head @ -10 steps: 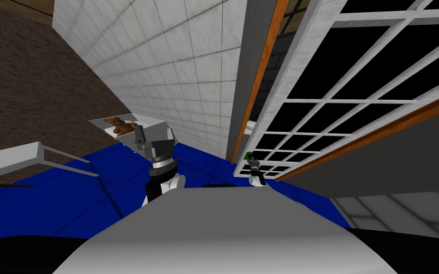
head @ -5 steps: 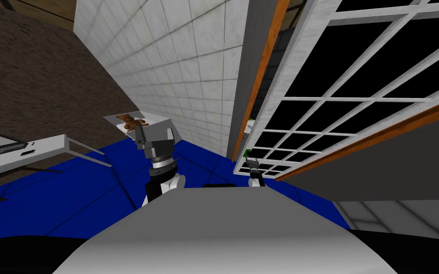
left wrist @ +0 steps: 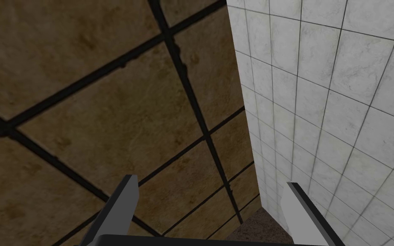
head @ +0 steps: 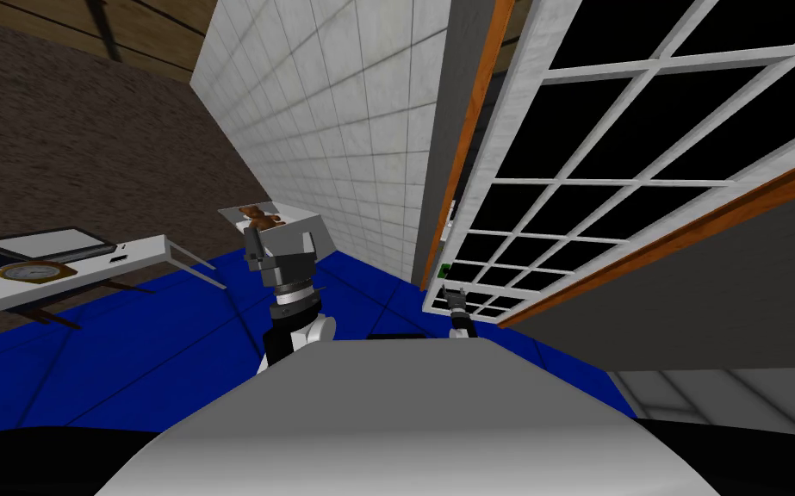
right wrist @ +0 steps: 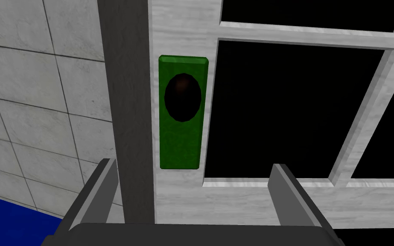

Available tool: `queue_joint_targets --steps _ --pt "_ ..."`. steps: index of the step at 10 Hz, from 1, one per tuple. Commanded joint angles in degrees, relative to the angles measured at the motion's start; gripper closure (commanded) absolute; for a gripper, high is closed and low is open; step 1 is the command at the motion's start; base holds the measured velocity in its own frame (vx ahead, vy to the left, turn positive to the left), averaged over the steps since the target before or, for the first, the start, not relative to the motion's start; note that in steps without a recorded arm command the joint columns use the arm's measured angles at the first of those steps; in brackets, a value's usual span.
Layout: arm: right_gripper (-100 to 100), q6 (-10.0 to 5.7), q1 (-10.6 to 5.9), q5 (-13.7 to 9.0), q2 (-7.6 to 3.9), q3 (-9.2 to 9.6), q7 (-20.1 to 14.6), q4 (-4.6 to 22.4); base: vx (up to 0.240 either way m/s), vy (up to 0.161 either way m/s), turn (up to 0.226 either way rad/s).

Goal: Pull the door open

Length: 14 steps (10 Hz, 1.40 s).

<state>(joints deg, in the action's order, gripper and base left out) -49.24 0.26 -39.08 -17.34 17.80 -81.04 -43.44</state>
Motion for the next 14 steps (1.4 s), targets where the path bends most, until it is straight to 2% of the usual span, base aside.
queue_joint_targets --steps 1,3,14 --pt "-100 -0.17 -0.23 0.0 0.05 -1.45 -0.1 0.8 -0.007 -0.012 0.200" --pt "-100 -0.46 -0.62 -0.1 0.14 -3.98 -0.2 2.2 0.028 -0.035 0.317" --pt "-100 -1.92 -2.58 -0.4 0.60 -16.50 -0.8 9.2 0.018 -0.037 0.199"
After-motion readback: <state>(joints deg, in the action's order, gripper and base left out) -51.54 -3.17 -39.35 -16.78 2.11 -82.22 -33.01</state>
